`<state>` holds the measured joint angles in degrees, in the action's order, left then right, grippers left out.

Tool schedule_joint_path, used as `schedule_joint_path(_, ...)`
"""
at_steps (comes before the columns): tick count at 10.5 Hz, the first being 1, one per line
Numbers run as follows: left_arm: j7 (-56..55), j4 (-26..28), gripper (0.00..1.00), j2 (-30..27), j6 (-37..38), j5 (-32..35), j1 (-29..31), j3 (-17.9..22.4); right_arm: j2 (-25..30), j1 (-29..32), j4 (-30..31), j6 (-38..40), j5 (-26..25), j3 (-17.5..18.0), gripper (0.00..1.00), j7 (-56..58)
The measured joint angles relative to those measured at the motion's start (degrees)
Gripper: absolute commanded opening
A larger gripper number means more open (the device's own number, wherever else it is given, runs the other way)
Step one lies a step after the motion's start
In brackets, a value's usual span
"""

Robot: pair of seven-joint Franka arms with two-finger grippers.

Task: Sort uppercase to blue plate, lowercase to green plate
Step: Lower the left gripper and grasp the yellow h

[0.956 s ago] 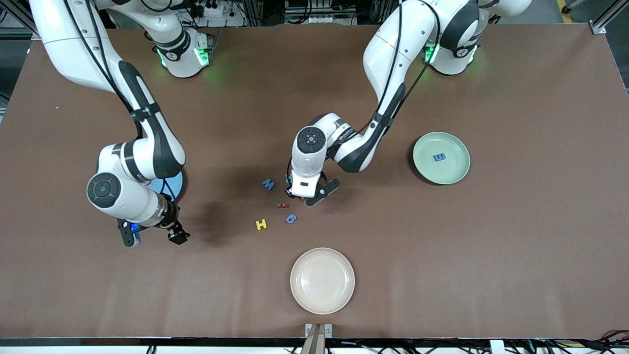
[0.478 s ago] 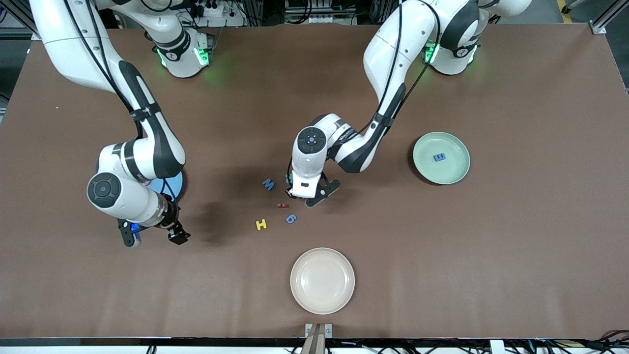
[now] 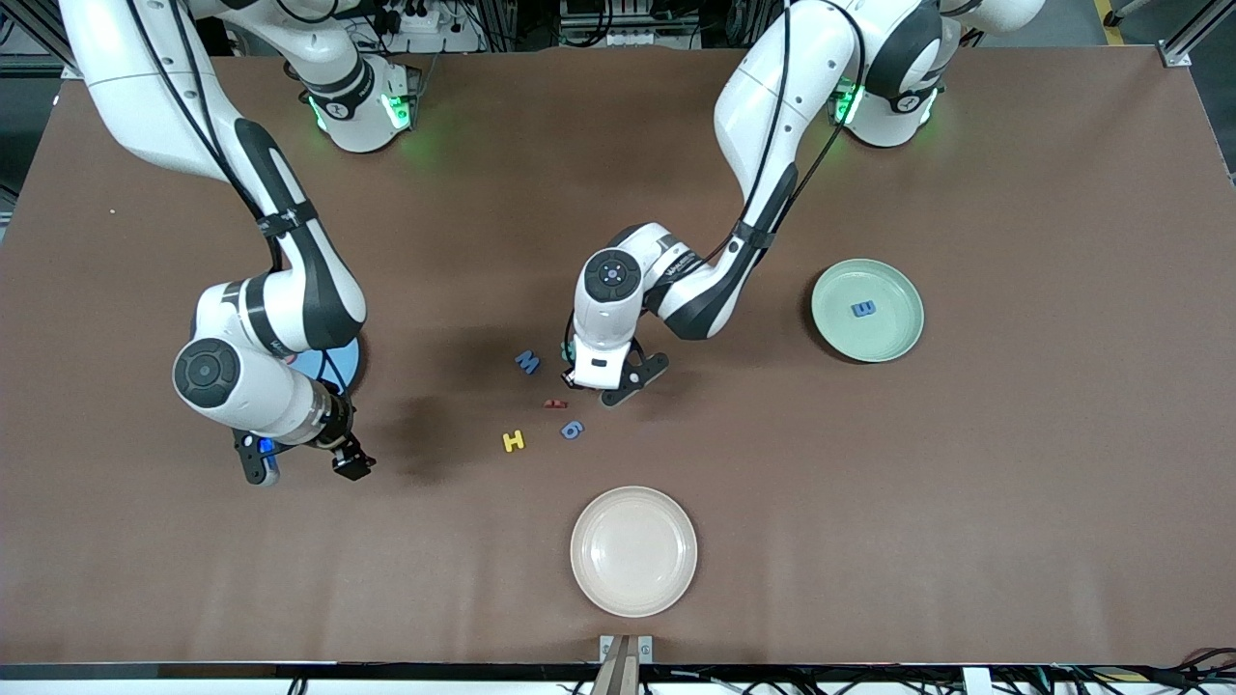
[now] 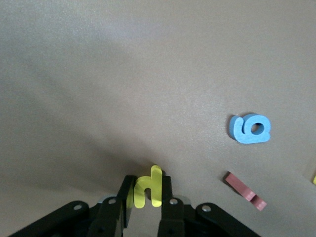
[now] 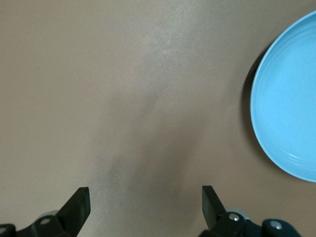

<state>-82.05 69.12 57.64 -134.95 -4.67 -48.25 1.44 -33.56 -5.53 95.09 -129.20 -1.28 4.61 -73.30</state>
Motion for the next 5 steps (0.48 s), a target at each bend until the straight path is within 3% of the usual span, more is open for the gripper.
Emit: schedule_joint_path(5,0.0,-0.36,0.21,-0.1,1.27,0.0,0.01,0.15,0.0,-0.08,-0.01,0.0,0.0,0.01,1.0,0.0)
